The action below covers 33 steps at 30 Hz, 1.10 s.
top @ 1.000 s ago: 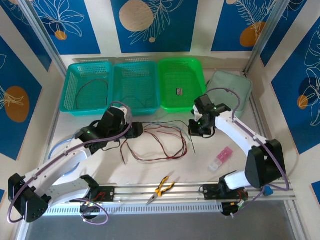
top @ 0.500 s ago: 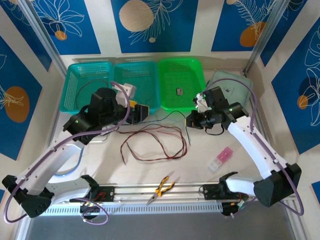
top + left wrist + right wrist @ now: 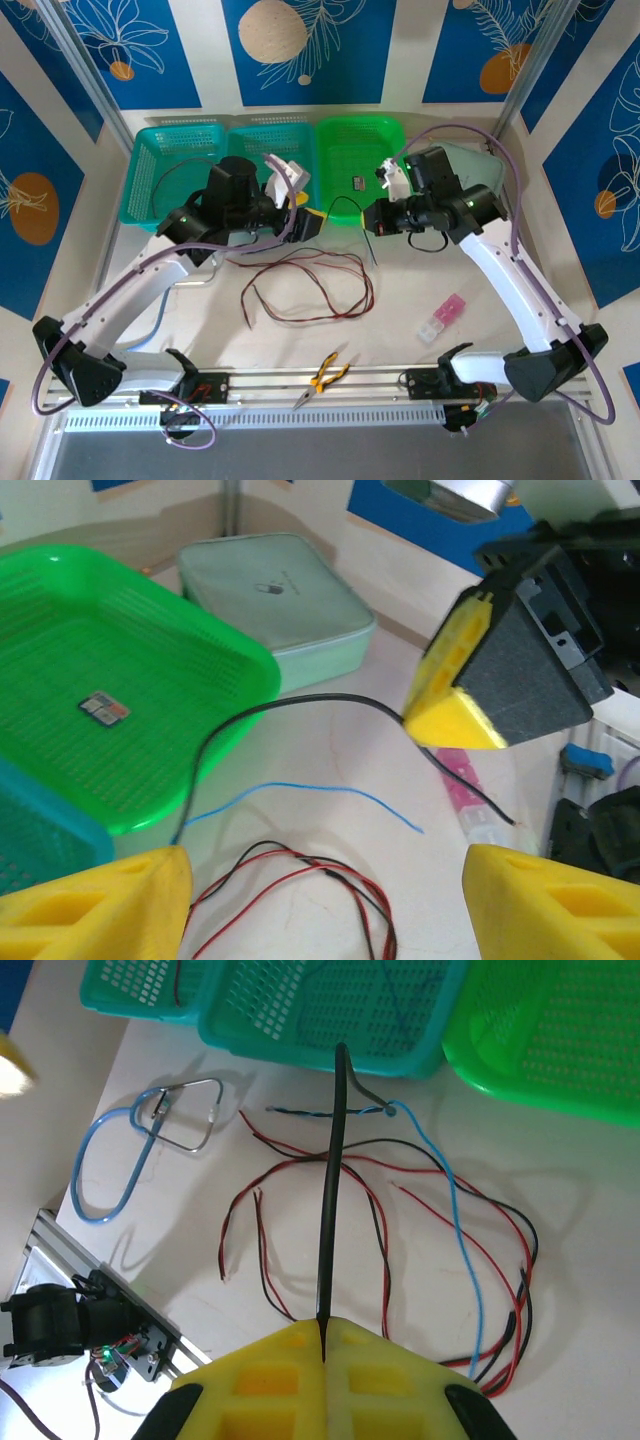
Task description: Untangle the cables
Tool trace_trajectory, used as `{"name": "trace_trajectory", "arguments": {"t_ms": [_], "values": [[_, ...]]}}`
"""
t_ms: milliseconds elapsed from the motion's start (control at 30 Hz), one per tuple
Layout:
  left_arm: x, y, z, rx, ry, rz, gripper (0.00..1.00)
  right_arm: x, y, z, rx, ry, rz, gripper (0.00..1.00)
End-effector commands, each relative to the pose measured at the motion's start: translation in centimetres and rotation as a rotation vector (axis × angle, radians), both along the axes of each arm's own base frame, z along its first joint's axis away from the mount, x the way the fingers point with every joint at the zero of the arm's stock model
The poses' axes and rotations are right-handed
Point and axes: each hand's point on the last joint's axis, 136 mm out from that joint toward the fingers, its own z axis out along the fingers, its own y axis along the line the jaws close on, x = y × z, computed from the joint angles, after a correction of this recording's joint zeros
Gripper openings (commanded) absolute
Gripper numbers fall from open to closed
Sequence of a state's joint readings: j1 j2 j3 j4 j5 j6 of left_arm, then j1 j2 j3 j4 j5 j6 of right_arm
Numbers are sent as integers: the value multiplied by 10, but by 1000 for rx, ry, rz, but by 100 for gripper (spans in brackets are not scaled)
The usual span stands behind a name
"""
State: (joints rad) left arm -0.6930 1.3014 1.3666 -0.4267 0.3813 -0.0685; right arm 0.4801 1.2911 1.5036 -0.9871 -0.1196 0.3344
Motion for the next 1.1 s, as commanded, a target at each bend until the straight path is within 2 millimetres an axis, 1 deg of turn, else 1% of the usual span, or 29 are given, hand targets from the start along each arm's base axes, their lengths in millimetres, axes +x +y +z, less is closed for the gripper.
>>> {"name": "trace_trajectory", "arguments": {"t_ms": [0,67,133,233,267,333,400,467,533,600,667,867,1000,1067], "values": [[-5,-20,26,-75,-23,-96,72,2,4,8,-8,-2,24,0],[-8,-26,31,-90,12,-126,71,6,8,14,40,41,-3,0],[-7,-28,31,-112,46,-117,71,9,15,22,90,53,-12,0],[-4,-23,28,-141,104,-46,69,11,23,34,165,54,-20,0],[1,-19,26,-171,125,5,69,12,25,39,188,53,-24,0],[3,-14,29,-245,121,55,70,11,30,49,239,50,-9,0],[-1,-12,34,-288,70,44,71,9,36,58,272,49,16,0],[0,-9,38,-268,67,55,72,9,36,64,283,61,3,0],[0,-11,40,-239,107,46,72,11,36,69,296,66,-16,0],[-7,-18,45,-259,147,-8,72,12,38,78,336,61,-25,0],[-9,-20,45,-296,181,-10,73,14,41,89,386,50,-28,0],[-2,-3,39,-339,190,111,73,13,47,125,507,5,-11,0],[3,4,39,-390,212,166,74,9,48,144,555,-19,7,0],[7,6,42,-423,232,177,74,6,48,153,567,-33,16,0]]}}
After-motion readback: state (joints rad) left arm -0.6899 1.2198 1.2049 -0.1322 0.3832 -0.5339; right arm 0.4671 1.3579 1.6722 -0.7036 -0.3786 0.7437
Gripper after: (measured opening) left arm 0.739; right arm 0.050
